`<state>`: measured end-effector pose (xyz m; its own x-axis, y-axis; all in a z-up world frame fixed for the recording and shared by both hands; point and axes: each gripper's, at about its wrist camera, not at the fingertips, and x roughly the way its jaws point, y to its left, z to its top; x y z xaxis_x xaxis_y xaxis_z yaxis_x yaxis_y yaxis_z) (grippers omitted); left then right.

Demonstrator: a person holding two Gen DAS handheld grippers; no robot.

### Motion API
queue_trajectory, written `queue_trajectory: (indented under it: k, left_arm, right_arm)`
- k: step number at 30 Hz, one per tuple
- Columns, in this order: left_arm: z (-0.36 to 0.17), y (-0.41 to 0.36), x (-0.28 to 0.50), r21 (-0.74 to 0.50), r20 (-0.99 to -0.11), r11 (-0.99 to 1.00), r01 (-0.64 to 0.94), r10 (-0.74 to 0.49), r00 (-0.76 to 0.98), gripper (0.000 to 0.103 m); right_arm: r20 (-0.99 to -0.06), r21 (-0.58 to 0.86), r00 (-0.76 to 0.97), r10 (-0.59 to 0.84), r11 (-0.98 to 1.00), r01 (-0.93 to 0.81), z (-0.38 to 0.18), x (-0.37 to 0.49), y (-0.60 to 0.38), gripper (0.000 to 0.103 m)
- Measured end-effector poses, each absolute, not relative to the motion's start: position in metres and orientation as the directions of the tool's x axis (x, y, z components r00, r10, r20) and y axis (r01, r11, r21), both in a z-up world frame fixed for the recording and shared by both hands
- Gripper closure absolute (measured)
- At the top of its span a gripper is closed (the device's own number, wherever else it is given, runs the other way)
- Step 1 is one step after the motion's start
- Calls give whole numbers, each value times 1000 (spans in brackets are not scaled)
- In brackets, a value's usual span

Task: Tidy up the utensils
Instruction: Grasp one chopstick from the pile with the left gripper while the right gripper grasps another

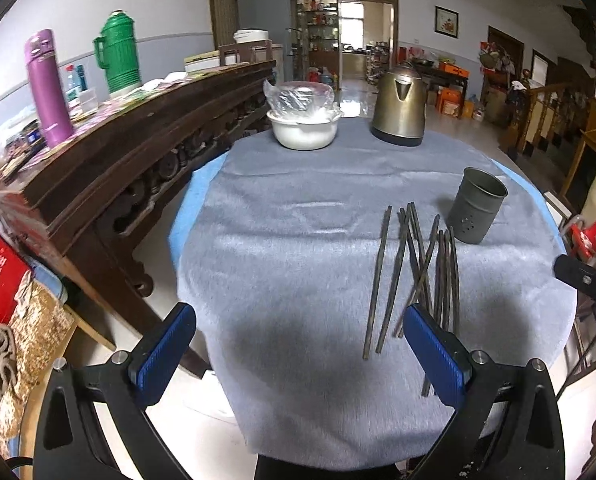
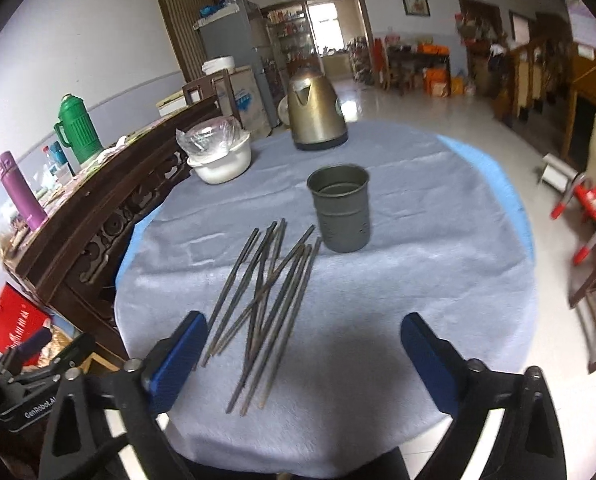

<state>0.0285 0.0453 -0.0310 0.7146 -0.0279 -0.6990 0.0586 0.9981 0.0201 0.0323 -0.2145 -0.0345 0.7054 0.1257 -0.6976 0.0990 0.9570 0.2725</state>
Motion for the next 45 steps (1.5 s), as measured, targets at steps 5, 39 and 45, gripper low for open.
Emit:
queue_trajectory:
  k: [5,39,45]
  left_arm:
    - [-48,42,65,-1,-733,991,131,-90,674,23]
    - [-140,-8,186,-197,-903,963,185,-252,348,60]
    - [-139,-11,184,-220,-895,956,192,-277,351,61]
  right_arm:
    - [-746,367,635,203,920,138,-68,74,-228,50]
    - [-837,427,464,291,877,219,-164,190,-229,88]
    - [-841,399,471,266,893,208,-161,181,-232,91]
